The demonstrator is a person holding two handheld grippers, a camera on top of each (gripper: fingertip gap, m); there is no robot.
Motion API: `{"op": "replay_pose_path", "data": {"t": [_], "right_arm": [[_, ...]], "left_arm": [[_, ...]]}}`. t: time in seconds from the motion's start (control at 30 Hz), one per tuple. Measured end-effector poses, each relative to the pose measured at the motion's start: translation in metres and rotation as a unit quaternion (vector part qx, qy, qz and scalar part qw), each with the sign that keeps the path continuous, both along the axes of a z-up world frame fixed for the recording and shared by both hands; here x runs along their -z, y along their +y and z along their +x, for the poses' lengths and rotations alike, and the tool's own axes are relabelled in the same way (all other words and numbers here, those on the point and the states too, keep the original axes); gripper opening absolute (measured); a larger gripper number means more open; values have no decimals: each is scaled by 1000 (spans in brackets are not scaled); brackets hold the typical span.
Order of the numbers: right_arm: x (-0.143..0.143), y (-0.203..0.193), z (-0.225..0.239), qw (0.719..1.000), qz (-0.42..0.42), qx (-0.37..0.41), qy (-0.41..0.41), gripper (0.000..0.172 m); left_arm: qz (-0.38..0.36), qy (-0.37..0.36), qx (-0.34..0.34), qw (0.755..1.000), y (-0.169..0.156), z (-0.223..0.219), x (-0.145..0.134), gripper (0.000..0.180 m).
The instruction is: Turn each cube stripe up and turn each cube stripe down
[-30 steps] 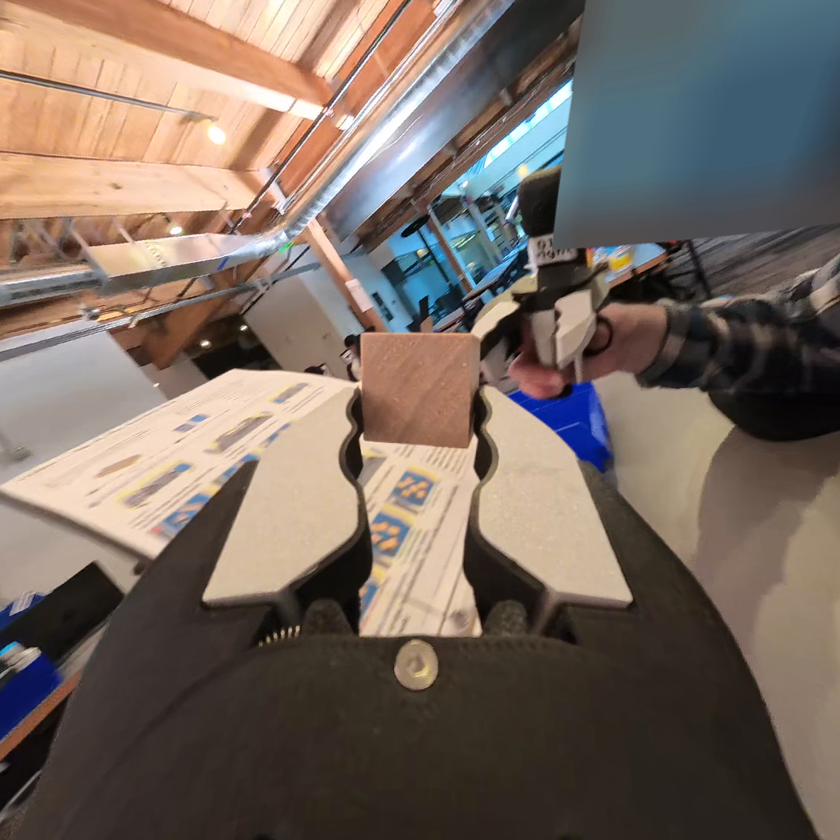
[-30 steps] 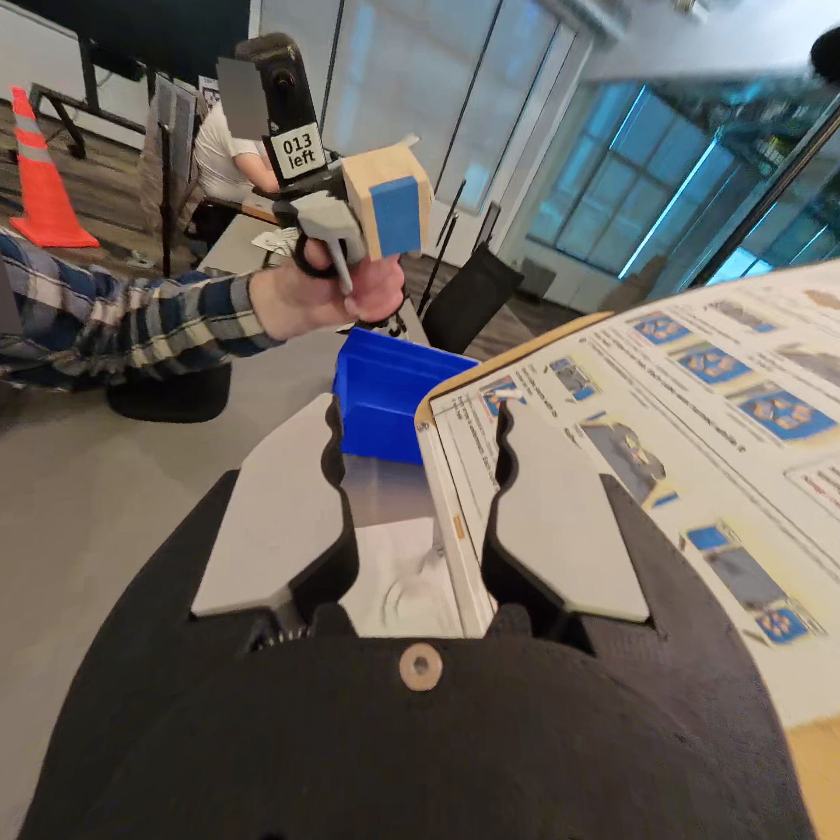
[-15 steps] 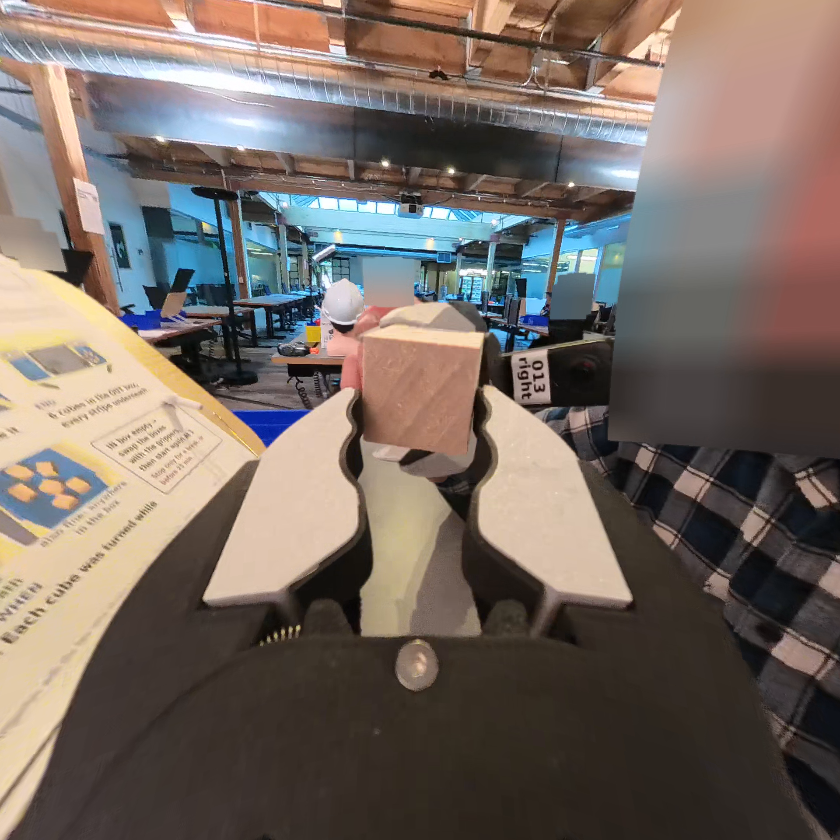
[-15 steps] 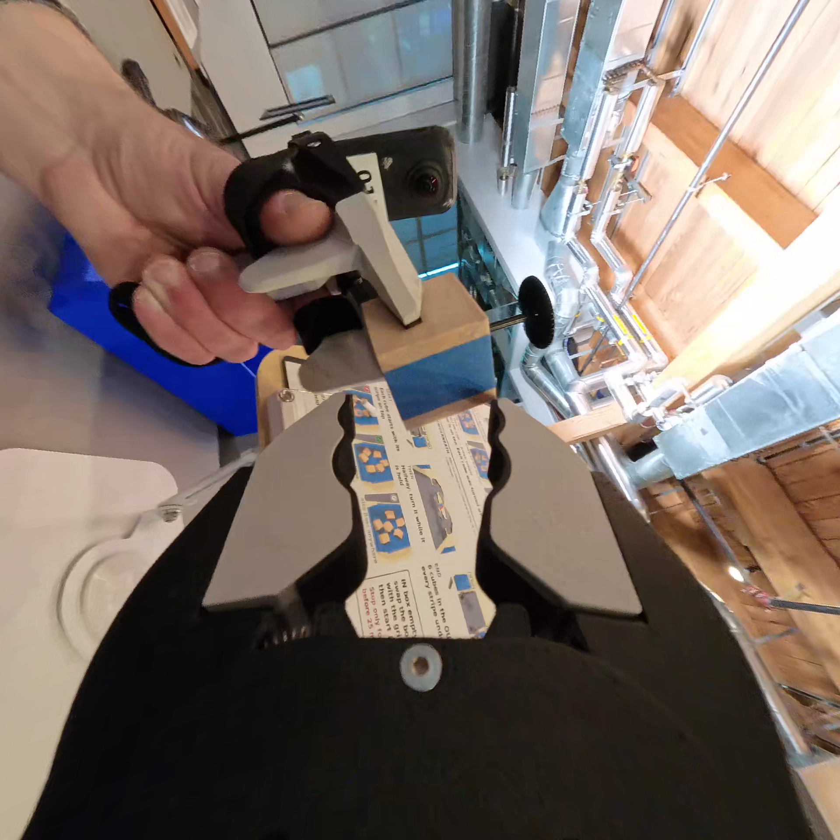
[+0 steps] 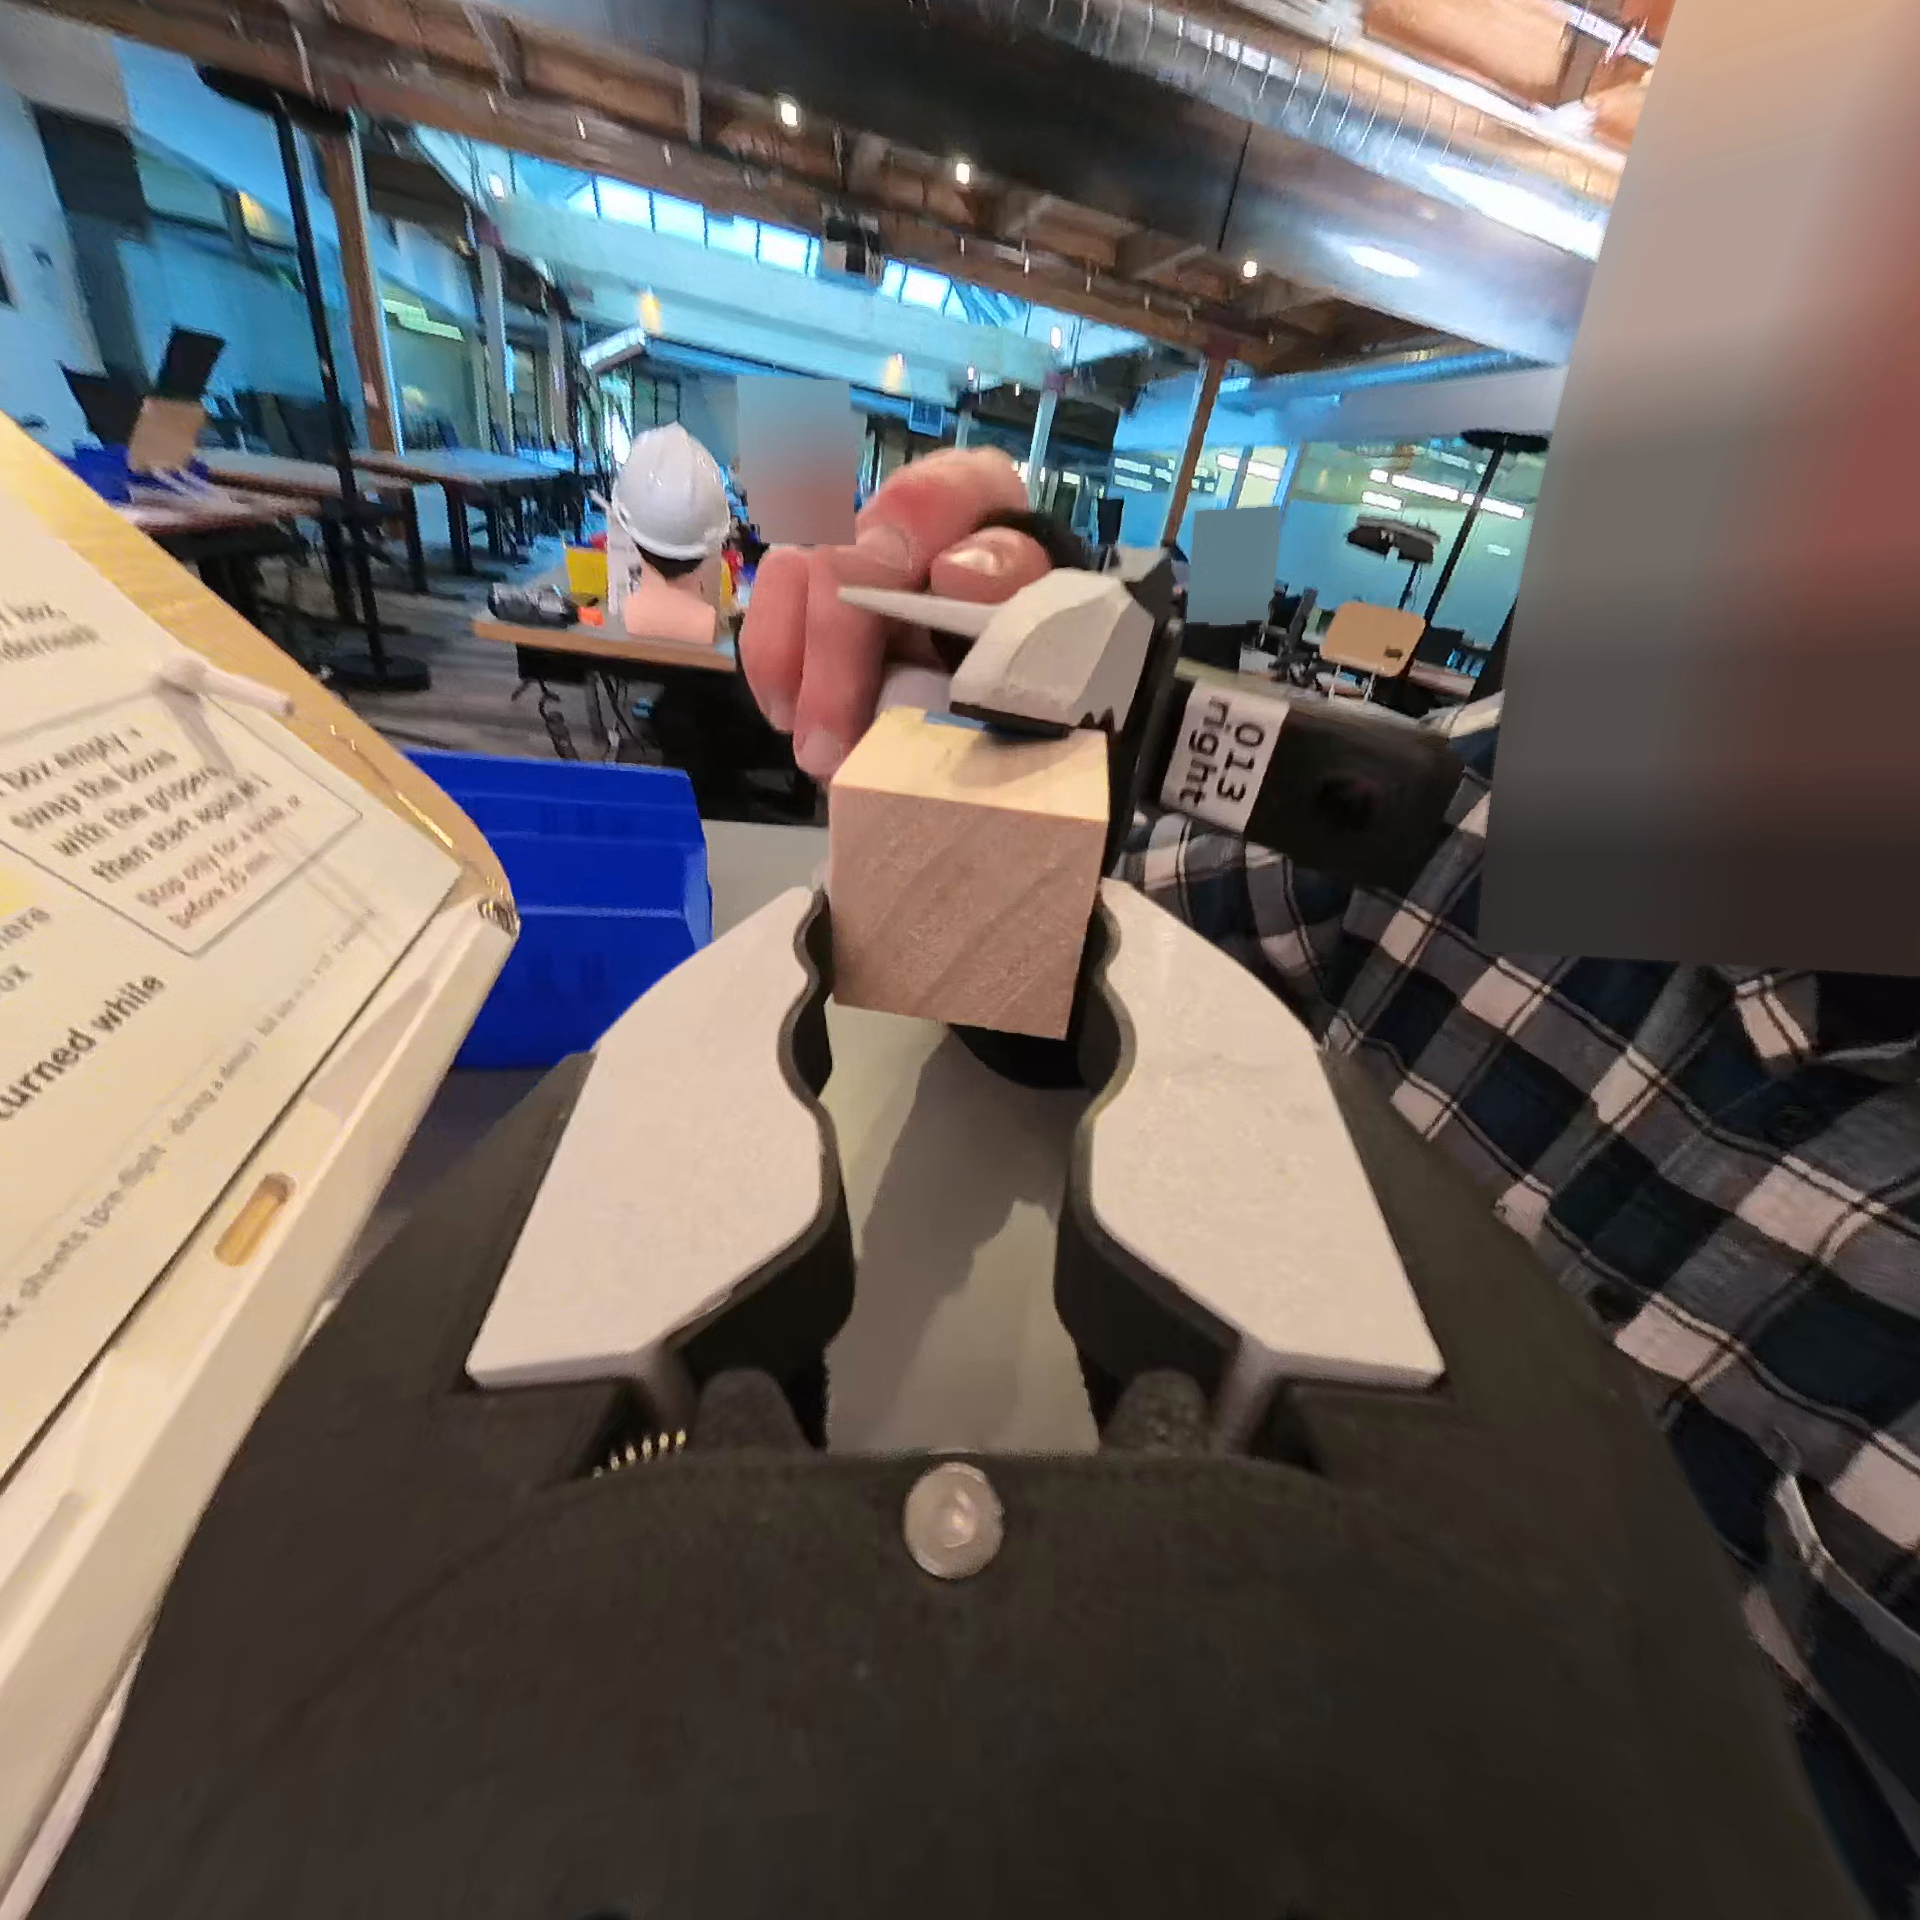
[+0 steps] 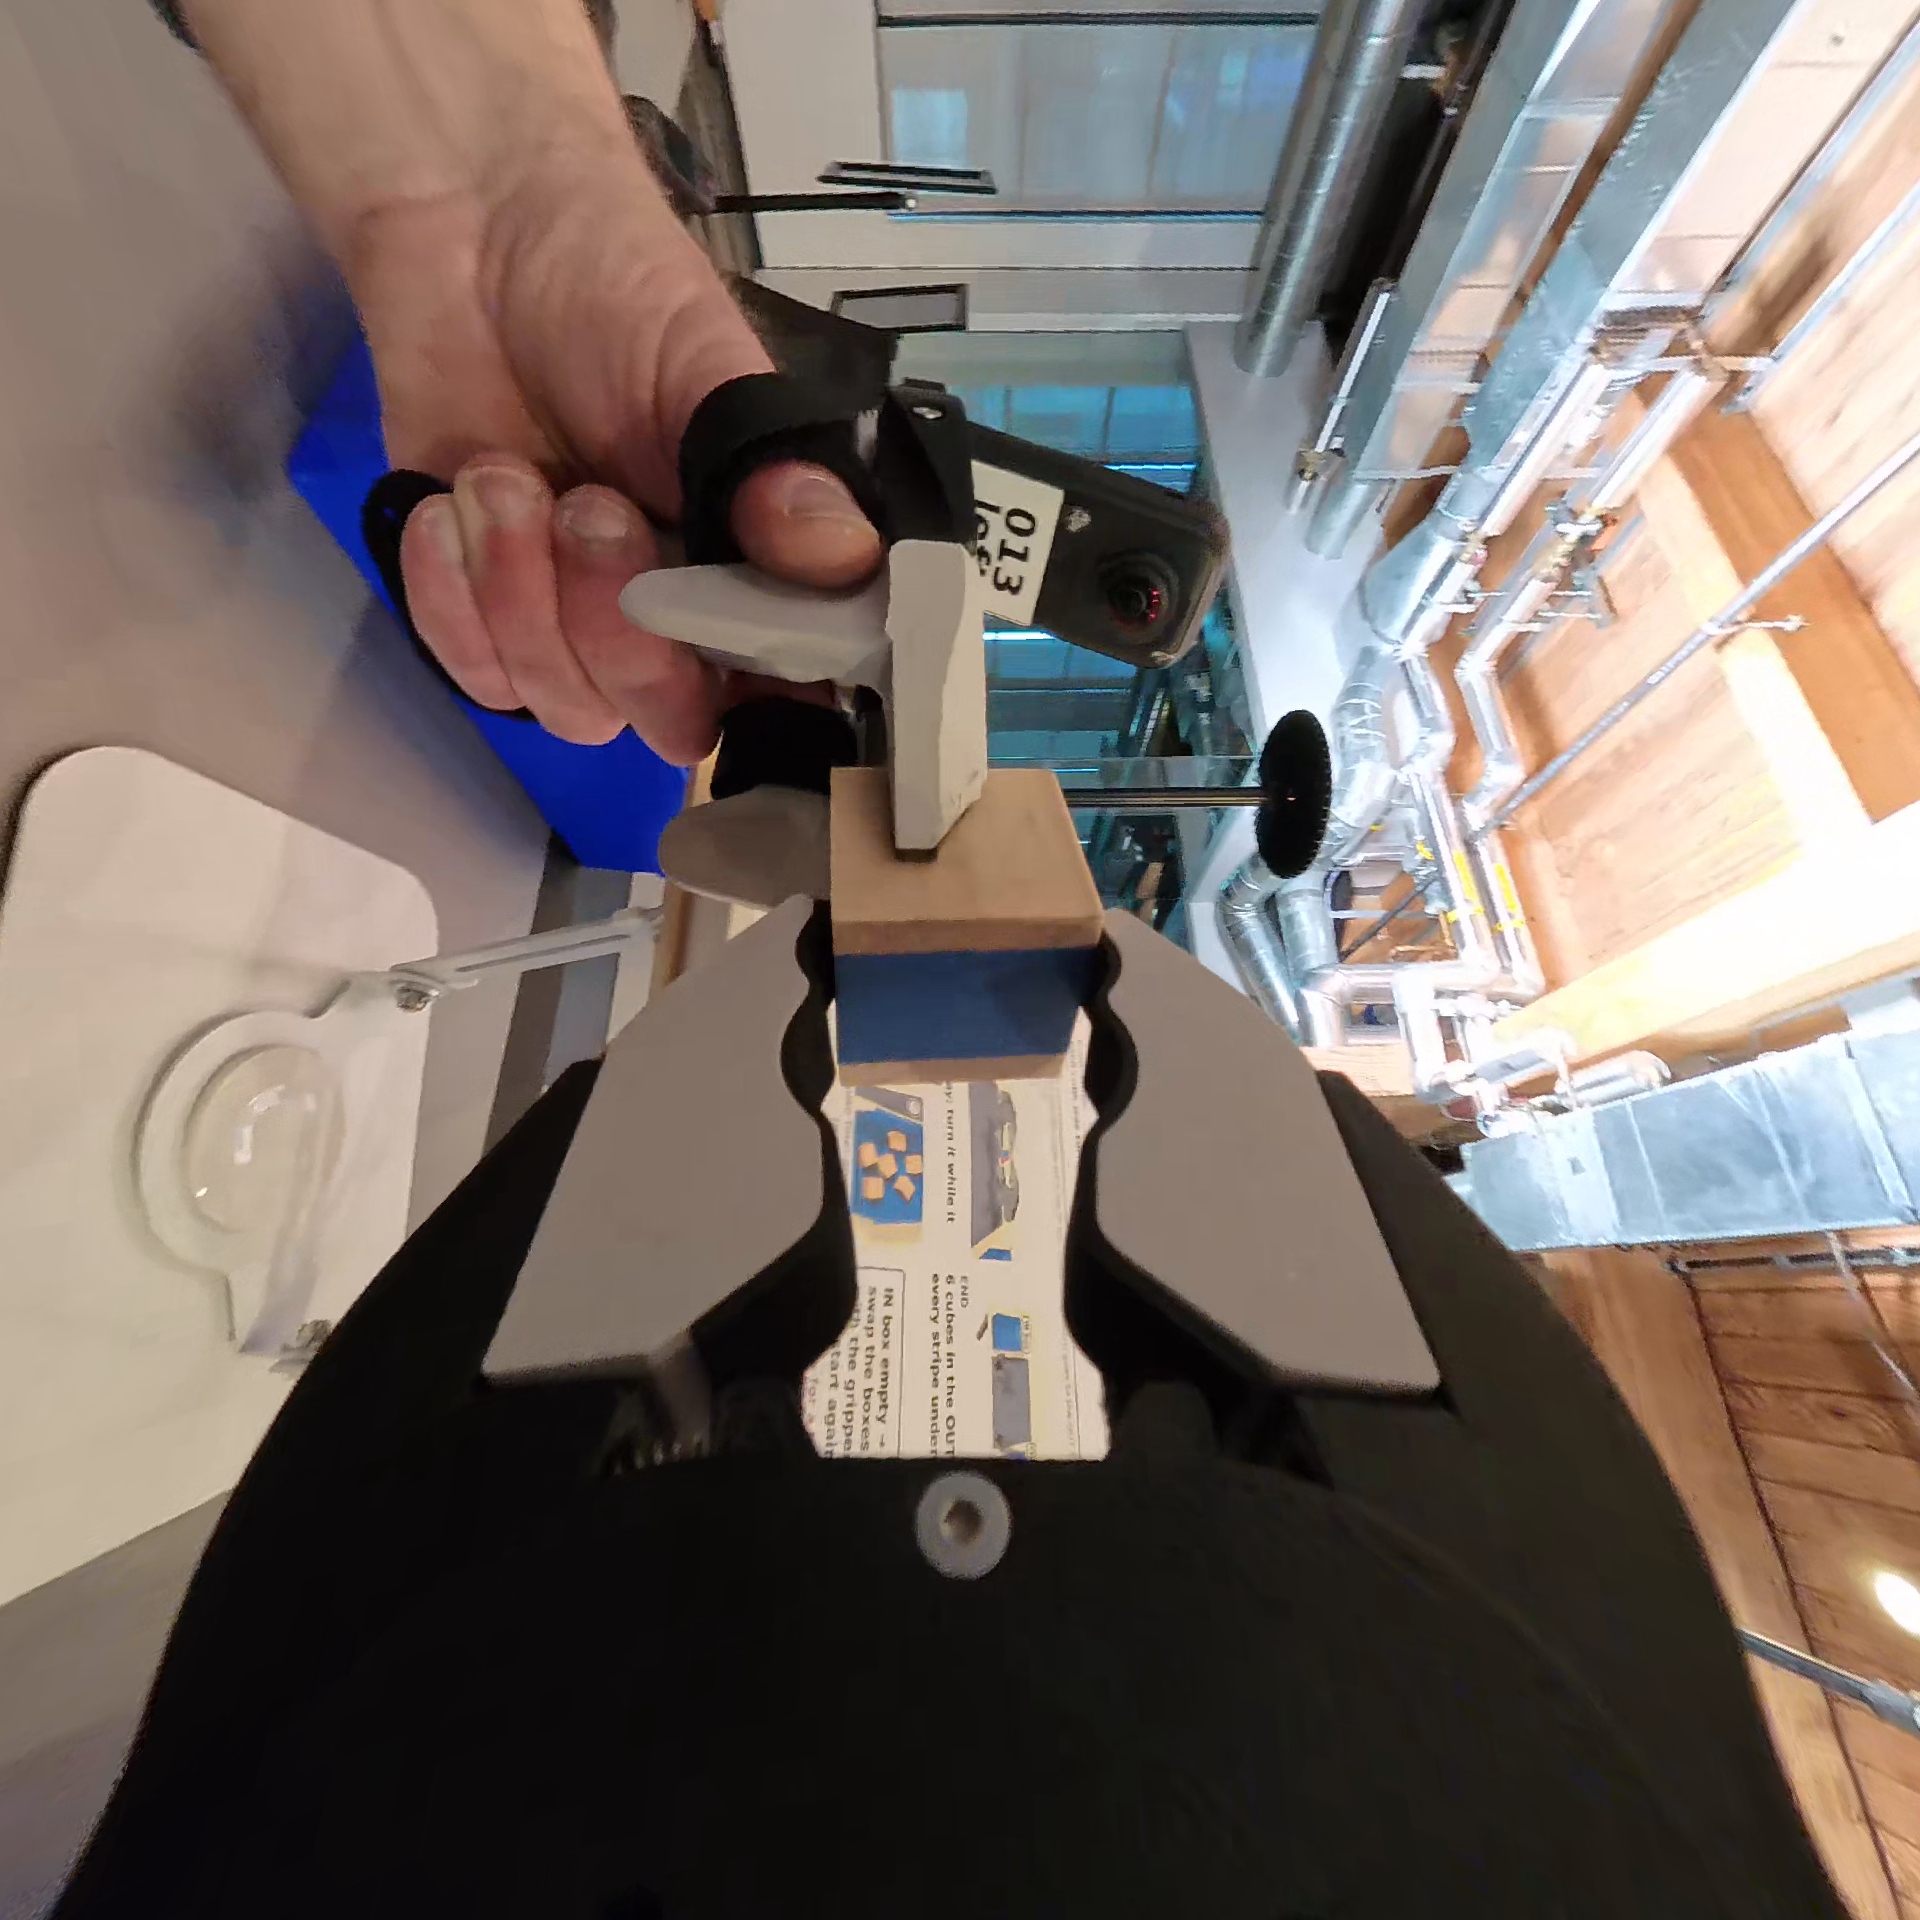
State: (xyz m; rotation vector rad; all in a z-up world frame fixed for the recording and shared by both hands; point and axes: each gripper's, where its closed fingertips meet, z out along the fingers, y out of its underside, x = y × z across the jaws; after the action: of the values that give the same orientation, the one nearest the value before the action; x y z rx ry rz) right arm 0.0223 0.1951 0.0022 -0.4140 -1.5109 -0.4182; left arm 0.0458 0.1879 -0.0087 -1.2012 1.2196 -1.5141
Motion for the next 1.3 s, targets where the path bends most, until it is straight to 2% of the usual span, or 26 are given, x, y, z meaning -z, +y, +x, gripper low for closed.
{"op": "replay_pose_path", "data": {"t": [0.17,0.27,0.3,0.4,0.5,0.57,0.67,0.77,0.9,1.07,1.3], "right_arm": [[5,2,6,998,-44,9,-35,46],[-13,12,26,996,-85,18,-17,46],[-25,24,42,994,-98,40,-5,46],[-50,76,109,982,-130,138,27,46],[-41,138,188,948,-160,273,19,46],[-21,173,236,918,-186,351,2,46],[19,210,288,875,-238,421,-26,46],[72,232,326,826,-303,469,-78,46],[140,247,356,771,-381,492,-133,46],[195,251,371,733,-424,496,-194,47],[220,254,378,706,-422,513,-248,47]], "left_arm": [[-27,6,13,1000,-1,5,5,45],[-13,1,-12,1000,5,1,1,40],[0,1,-21,1000,7,-2,0,31],[31,4,-50,998,14,-9,-7,27],[53,17,-70,996,18,-12,-7,25],[64,33,-81,994,19,-10,-3,24],[77,45,-79,993,17,-7,2,22],[88,58,-81,991,16,-5,6,22],[92,58,-83,991,16,-6,6,21],[94,60,-86,990,18,-7,6,21],[99,67,-82,989,16,-5,9,20]]}}
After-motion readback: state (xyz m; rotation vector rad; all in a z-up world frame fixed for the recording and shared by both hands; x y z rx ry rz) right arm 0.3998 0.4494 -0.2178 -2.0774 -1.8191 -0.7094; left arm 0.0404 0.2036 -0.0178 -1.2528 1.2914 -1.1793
